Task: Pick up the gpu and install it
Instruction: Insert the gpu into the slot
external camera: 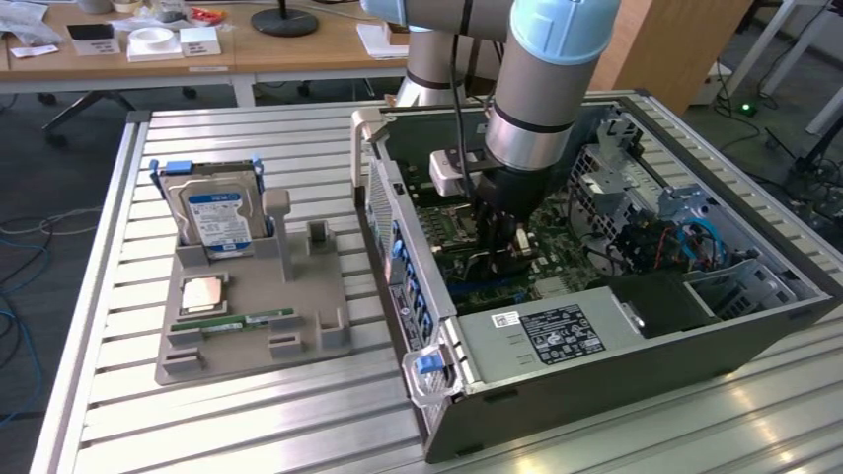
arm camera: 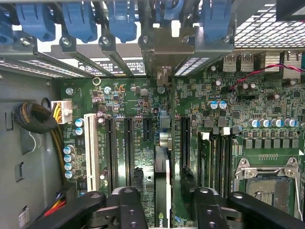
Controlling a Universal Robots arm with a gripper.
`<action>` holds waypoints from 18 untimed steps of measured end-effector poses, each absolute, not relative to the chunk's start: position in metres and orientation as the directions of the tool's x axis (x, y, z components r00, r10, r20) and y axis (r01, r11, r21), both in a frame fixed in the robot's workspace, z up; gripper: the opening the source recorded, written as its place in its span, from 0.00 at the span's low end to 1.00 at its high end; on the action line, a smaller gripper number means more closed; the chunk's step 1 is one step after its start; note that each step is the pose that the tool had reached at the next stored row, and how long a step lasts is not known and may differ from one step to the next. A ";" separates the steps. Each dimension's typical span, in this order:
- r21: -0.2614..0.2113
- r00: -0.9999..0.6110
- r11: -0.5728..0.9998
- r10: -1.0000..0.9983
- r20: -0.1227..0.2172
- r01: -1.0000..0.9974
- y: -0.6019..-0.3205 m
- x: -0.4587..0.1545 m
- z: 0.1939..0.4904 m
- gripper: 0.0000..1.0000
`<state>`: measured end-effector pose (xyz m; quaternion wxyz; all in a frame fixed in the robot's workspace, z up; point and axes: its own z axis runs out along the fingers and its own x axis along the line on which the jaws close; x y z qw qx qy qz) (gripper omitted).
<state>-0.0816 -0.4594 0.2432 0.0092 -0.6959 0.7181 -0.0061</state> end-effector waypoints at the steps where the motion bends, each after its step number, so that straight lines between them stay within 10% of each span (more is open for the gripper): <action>1: -0.022 -0.031 0.031 -0.999 -0.005 -0.999 -0.459 -0.082 0.243 0.38; 18: -0.022 -0.031 0.031 -1.000 -0.005 -0.999 -0.459 -0.083 0.243 0.26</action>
